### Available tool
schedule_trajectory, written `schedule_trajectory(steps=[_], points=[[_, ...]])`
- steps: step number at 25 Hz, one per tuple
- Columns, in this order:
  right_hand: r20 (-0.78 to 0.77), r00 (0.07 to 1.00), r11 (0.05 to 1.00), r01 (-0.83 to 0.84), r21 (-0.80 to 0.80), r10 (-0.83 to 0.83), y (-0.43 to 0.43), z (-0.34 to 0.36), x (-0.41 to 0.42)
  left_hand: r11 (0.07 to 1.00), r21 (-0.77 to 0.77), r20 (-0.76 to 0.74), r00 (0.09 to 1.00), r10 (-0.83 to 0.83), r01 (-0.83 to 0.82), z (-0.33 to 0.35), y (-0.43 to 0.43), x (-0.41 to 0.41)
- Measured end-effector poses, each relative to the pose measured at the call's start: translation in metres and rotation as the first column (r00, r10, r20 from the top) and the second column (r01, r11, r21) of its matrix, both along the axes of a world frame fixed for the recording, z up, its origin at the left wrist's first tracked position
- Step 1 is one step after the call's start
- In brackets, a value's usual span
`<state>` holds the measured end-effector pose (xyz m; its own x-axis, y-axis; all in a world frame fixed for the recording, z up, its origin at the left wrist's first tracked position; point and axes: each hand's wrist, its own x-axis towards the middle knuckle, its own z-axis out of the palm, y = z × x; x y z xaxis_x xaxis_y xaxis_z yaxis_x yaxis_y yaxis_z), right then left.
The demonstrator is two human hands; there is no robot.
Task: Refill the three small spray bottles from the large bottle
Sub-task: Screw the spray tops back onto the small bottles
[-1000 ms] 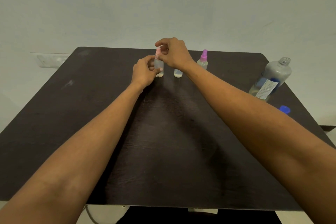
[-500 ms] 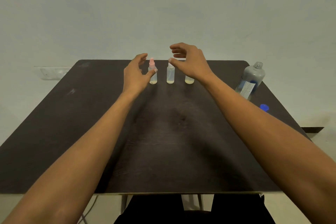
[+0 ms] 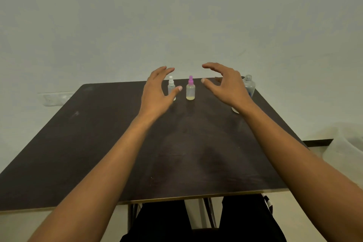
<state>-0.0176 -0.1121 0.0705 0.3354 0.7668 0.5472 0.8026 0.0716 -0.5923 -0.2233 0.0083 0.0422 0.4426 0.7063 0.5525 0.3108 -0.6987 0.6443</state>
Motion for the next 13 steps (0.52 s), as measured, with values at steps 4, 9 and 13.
schedule_trajectory(steps=[4,9,13], points=[[0.065,0.997,0.999,0.052,-0.015,-0.051,-0.035,-0.006,-0.001,0.998,0.061,-0.055,0.998,-0.013,0.016,0.006,-0.031,0.011],[0.1,0.989,0.994,0.108,0.012,-0.109,-0.069,-0.019,-0.001,0.99,0.135,-0.076,0.996,-0.04,0.05,0.004,-0.06,0.017],[0.098,0.987,0.992,0.125,0.034,-0.127,-0.086,-0.027,-0.004,0.987,0.146,-0.068,0.996,-0.057,0.067,-0.005,-0.076,0.021]])
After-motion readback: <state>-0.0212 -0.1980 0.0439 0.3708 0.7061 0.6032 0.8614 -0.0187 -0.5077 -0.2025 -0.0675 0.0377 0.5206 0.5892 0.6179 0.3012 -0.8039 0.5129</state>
